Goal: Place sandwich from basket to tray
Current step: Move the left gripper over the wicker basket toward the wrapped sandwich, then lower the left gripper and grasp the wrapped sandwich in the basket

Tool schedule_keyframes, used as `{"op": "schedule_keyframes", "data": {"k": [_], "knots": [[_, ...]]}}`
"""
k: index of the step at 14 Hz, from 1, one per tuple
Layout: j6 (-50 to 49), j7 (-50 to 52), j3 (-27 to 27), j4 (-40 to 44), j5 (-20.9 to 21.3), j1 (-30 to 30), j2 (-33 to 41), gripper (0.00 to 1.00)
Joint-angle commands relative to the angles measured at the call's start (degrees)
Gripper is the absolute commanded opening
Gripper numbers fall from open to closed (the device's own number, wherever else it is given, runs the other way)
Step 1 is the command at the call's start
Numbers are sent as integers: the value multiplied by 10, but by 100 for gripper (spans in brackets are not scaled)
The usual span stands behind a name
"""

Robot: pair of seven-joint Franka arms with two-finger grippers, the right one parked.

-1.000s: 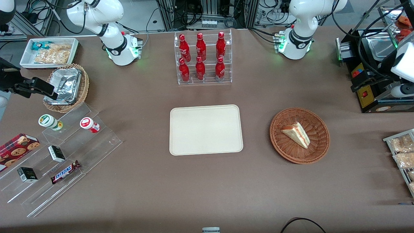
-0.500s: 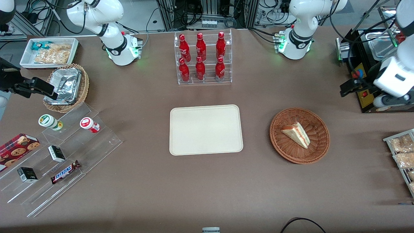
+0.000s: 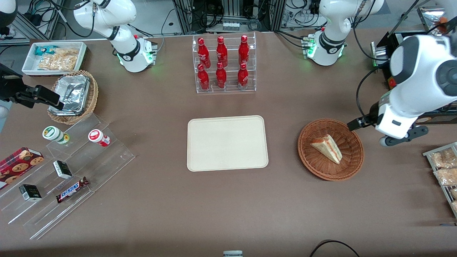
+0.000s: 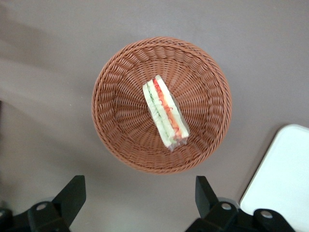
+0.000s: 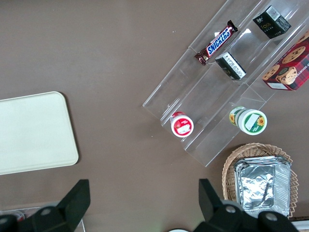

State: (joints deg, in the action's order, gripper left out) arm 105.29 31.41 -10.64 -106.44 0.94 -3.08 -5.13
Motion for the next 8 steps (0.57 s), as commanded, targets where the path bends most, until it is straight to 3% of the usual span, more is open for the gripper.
{"op": "schedule_keyframes", "data": {"k": [1, 4, 8], "knots": [[91, 131, 1, -77, 1, 4, 14, 100], [213, 258, 1, -147, 1, 11, 3, 100], [263, 326, 1, -168, 1, 26, -28, 100]]}}
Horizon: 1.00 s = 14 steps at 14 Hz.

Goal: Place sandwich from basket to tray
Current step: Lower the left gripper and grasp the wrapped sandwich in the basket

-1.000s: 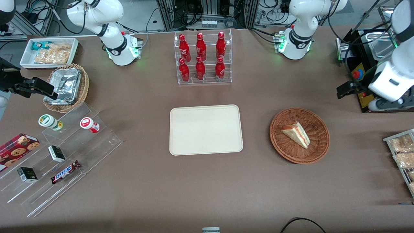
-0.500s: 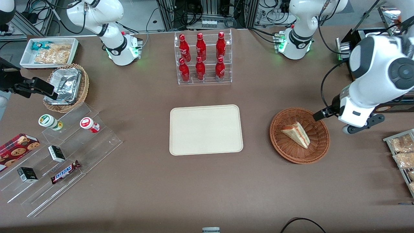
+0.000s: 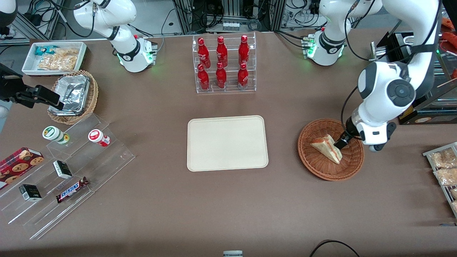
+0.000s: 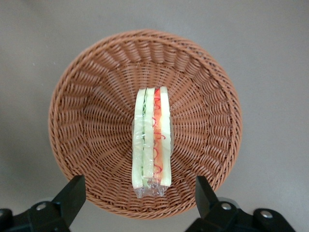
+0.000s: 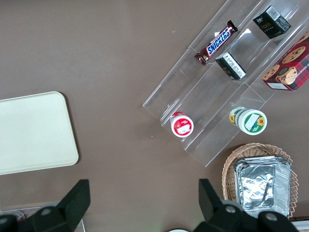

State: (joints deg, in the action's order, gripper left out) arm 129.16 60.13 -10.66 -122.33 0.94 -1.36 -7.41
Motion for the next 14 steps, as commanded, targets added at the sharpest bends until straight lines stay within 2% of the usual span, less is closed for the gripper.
{"op": "schedule_keyframes", "data": {"k": [1, 7, 14], "knots": [[42, 49, 1, -17, 1, 9, -9, 100], [110, 69, 1, -42, 1, 22, -39, 100], [123, 71, 3, -43, 1, 28, -76, 100]]}}
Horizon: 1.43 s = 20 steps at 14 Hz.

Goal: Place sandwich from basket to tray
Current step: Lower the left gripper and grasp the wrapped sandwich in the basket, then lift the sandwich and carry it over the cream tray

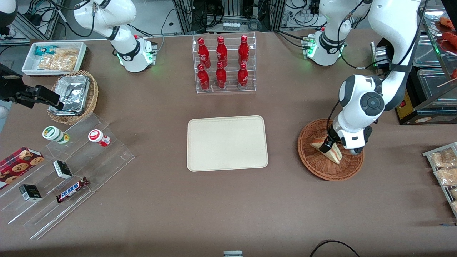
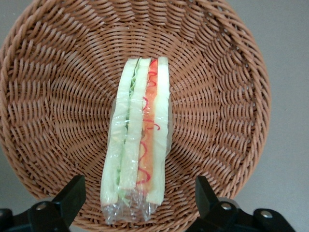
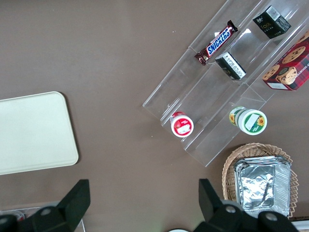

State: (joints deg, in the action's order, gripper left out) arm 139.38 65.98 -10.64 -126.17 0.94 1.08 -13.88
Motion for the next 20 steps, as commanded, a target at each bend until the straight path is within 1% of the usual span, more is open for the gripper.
{"op": "schedule_keyframes", "data": {"k": [1, 2, 4, 5, 6, 9, 11, 13, 14, 15, 16, 17, 20], "knots": [[25, 13, 4, -3, 0, 3, -18, 95], [25, 13, 4, 0, 0, 2, -21, 74], [26, 8, 5, 3, 1, 1, -26, 26], [26, 6, 6, 3, 1, -1, -25, 14], [24, 3, 7, 6, 1, -2, -21, 11], [-22, 2, 7, 23, 3, -1, 10, 9], [-113, 1, 7, 69, 5, 1, 36, 9], [-233, -8, -3, 155, 12, 8, 40, 9], [-282, -9, -14, 204, 13, 25, 35, 8], [-311, -9, -16, 241, 12, 39, 25, 8], [-324, -10, -16, 270, 12, 65, 16, 8], [-324, -9, -16, 284, 12, 98, 7, 8], [-317, -9, -16, 312, 11, 168, -35, 8]]}}
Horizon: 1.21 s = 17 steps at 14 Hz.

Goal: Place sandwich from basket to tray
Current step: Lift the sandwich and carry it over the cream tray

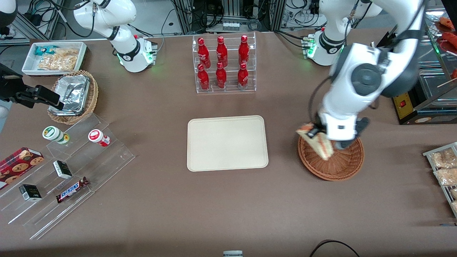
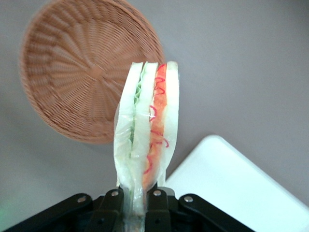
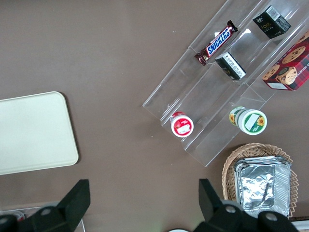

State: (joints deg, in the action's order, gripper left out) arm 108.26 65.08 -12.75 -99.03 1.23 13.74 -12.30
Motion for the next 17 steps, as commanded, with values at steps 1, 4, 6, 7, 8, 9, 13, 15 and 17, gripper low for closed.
{"op": "schedule_keyframes", "data": {"k": [1, 4, 6, 7, 8, 9, 13, 15, 17], "knots": [[-2, 0, 5, 59, 8, 63, -71, 8], [24, -12, 5, 105, 8, 122, -132, 8], [70, -19, 6, 111, 11, 155, -164, 9], [102, -29, 6, 110, 20, 170, -179, 9], [127, -30, 5, 110, 29, 178, -193, 10], [139, -30, 5, 111, 36, 187, -204, 11], [160, -35, 5, 111, 77, 209, -241, 10], [195, -47, 5, 111, 86, 221, -257, 10], [199, -48, 5, 111, 86, 226, -266, 10]]}}
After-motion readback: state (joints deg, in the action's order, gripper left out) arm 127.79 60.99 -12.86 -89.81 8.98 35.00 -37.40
